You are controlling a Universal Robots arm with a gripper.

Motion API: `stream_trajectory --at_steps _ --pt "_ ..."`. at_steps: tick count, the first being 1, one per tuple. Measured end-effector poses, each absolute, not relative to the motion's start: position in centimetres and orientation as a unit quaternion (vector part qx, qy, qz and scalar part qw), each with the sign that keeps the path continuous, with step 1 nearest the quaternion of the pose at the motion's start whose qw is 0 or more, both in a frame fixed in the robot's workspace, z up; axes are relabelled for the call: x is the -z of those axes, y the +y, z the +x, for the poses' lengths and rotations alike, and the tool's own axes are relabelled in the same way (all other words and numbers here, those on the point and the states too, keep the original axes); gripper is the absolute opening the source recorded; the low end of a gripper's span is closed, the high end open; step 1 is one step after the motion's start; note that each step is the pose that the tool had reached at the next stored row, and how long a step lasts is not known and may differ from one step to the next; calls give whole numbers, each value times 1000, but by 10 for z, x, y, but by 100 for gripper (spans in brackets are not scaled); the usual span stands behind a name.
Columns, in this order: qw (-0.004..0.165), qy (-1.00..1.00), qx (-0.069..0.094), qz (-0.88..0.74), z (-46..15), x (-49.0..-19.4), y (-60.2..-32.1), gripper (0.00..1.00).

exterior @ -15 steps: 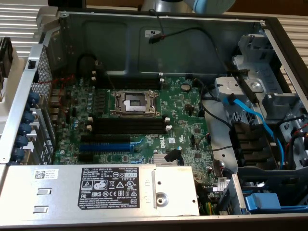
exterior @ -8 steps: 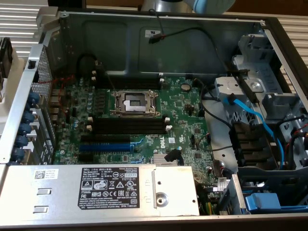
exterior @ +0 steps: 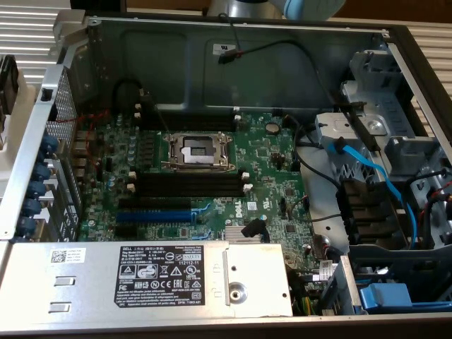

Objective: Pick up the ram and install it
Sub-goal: 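Pick up the ram and move it above insertion slot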

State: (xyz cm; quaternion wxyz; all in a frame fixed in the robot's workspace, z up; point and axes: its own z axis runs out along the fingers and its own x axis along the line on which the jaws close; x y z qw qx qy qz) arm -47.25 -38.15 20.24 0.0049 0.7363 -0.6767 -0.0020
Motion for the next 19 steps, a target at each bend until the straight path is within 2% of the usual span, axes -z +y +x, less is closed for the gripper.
stream_trajectory --at_steps 19 --pt "7 -677 0 736 -472 -244 -379 12"
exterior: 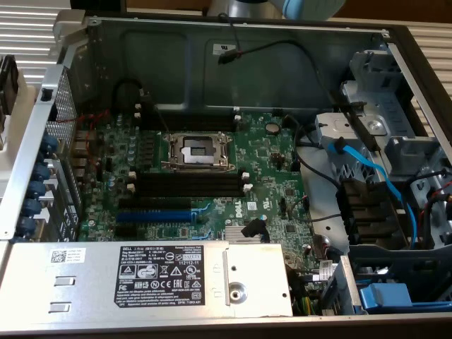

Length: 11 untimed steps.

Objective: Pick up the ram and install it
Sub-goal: 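Pick up the ram and move it above insertion slot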

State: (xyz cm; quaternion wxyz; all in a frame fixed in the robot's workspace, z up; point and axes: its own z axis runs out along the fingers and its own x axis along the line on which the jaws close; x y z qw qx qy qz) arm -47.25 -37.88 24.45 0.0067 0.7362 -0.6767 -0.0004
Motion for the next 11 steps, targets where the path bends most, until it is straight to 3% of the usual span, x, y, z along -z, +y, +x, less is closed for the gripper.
stream_trajectory --at_steps 11 --pt "8 -677 -1 736 -475 -268 -373 12"
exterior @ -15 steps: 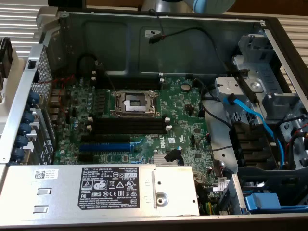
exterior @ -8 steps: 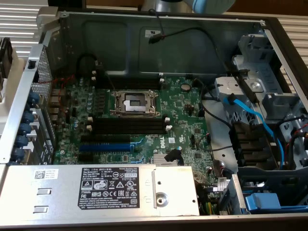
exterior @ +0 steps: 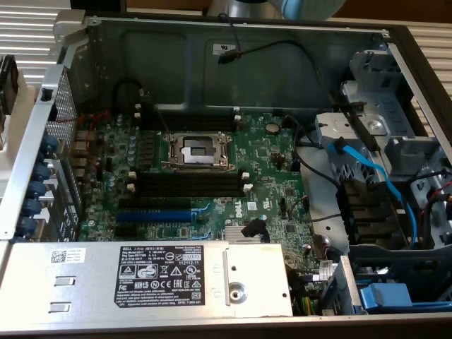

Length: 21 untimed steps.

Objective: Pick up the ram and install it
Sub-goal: 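Pick up the ram and move it above insertion slot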

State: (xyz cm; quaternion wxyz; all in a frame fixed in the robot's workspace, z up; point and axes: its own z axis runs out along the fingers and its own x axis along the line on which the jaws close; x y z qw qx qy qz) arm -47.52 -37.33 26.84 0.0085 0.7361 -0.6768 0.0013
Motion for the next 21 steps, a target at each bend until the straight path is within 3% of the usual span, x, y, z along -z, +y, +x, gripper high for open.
stream_trajectory --at_steps 13,21 --pt "18 -677 -10 736 -477 -316 -373 12" --pt "40 -676 -31 735 -477 -326 -373 12"
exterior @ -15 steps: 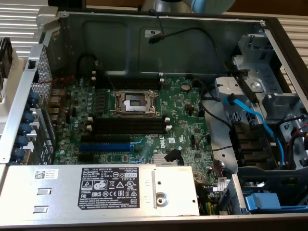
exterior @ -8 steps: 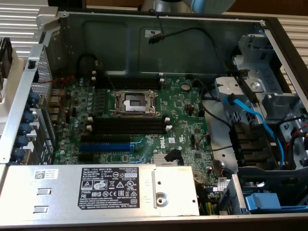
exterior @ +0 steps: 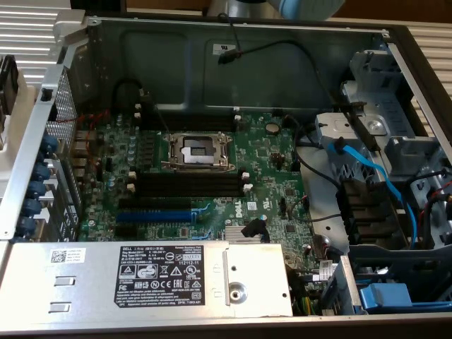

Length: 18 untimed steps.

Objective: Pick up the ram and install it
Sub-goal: 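Pick up the ram and move it above insertion slot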

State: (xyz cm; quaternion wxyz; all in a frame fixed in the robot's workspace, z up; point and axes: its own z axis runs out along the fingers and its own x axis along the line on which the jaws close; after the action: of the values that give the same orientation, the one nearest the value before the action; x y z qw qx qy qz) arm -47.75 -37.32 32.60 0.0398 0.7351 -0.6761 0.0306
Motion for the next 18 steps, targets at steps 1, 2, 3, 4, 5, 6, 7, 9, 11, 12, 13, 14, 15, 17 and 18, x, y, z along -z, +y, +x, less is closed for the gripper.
stream_trajectory --at_steps 1,2,3,4,5,6,7,9,11,12,13,14,15,17,18 --pt "42 -676 -34 735 -477 -327 -373 12" --pt "42 -676 -37 735 -477 -328 -372 12" --pt "40 -676 -42 734 -477 -328 -371 12" --pt "39 -677 -43 734 -477 -328 -371 12" --pt "39 -676 -43 734 -477 -328 -371 12" --pt "39 -677 -43 734 -477 -328 -371 12" --pt "39 -677 -43 734 -477 -328 -371 12" --pt "38 -677 -45 733 -477 -329 -371 12" --pt "33 -678 -48 733 -474 -332 -371 12" --pt "31 -678 -50 733 -472 -333 -371 12" --pt "29 -678 -51 733 -471 -333 -371 12" --pt "28 -678 -52 733 -469 -334 -371 12" --pt "27 -678 -53 733 -468 -336 -371 12" --pt "25 -678 -55 732 -466 -339 -371 12" --pt "25 -678 -55 732 -466 -340 -371 12"
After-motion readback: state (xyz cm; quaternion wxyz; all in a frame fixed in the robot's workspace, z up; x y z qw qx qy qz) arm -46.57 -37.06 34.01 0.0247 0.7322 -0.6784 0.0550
